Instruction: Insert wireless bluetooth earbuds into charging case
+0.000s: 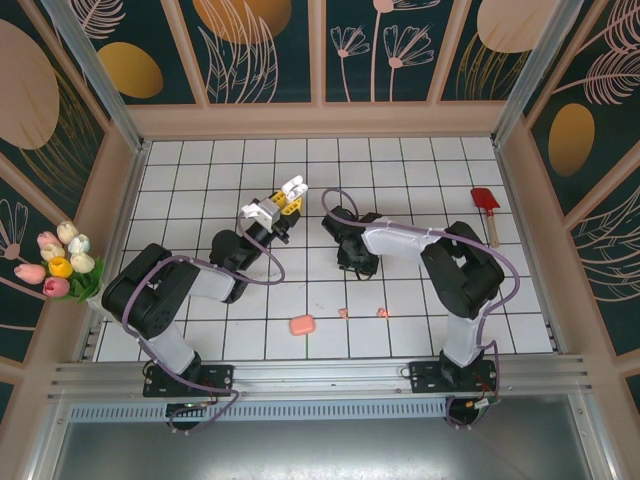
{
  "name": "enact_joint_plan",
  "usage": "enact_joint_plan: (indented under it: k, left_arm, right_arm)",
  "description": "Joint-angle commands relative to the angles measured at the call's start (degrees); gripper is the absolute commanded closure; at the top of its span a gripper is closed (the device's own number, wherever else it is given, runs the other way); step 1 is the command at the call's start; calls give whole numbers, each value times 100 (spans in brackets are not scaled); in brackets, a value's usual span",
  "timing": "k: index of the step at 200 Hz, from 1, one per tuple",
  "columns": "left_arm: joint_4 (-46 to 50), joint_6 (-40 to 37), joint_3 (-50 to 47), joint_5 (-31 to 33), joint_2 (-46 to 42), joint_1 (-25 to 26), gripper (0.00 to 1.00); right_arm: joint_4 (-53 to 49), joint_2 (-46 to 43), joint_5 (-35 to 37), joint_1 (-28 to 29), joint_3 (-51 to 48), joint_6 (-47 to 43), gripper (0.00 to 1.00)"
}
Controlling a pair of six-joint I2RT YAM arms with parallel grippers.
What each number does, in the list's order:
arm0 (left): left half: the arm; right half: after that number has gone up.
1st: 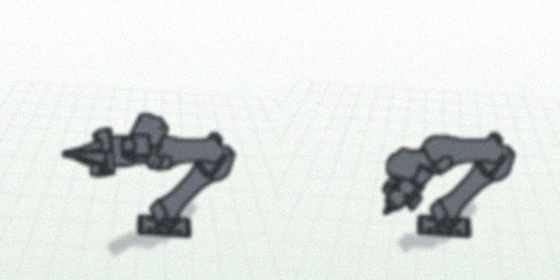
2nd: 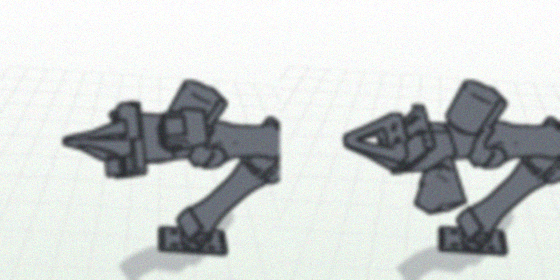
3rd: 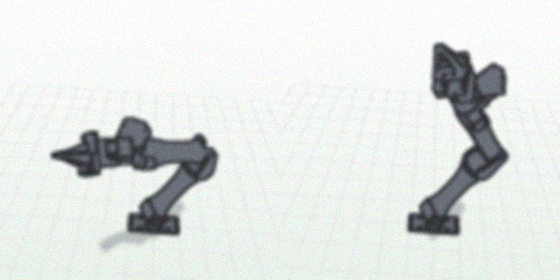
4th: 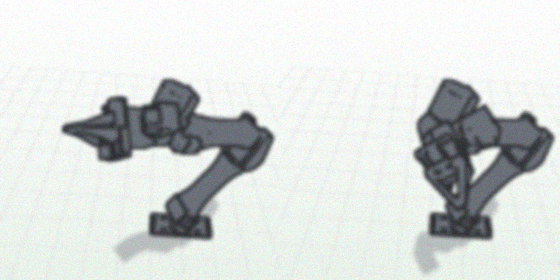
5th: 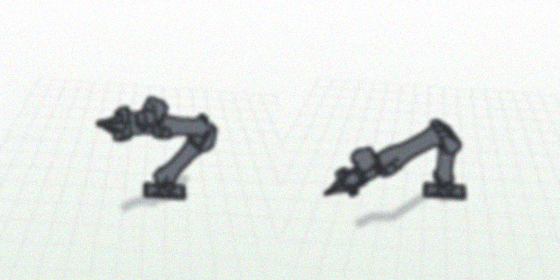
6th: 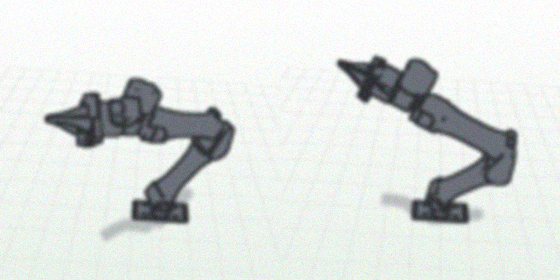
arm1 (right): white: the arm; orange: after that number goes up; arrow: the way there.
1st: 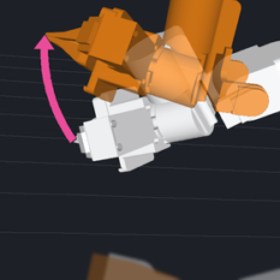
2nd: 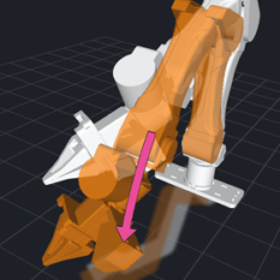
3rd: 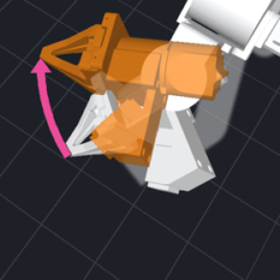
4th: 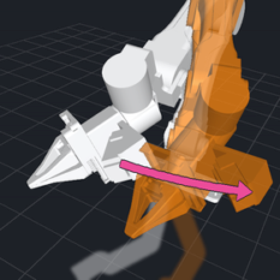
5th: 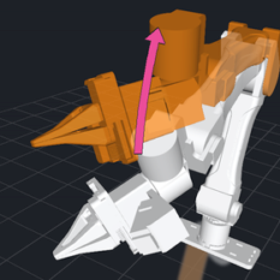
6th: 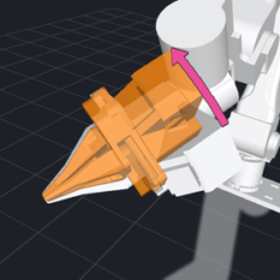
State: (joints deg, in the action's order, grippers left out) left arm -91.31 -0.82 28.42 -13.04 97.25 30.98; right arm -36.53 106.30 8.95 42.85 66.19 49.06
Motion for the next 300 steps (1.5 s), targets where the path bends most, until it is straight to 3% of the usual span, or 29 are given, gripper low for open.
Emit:
enact_joint_plan:
  k: [1, 88, 181, 300]
  left_arm:
    - [-1361, 73, -30, 10, -18, 27, 100]
    - [-1295, 68, -21, -12, -50, 26, 100]
    - [-1095, 17, 23, -50, -128, 30, 100]
    - [-868, -31, 67, -85, -198, 23, 100]
  right_arm:
    - [-181, -57, 1, -14, -289, 43, 66]
    - [385, -510, 174, -27, -588, -855, 70]
    - [1788, -1237, 449, -11, -1305, -1953, 72]
    - [2458, -2072, 972, -85, -1953, -2011, 72]
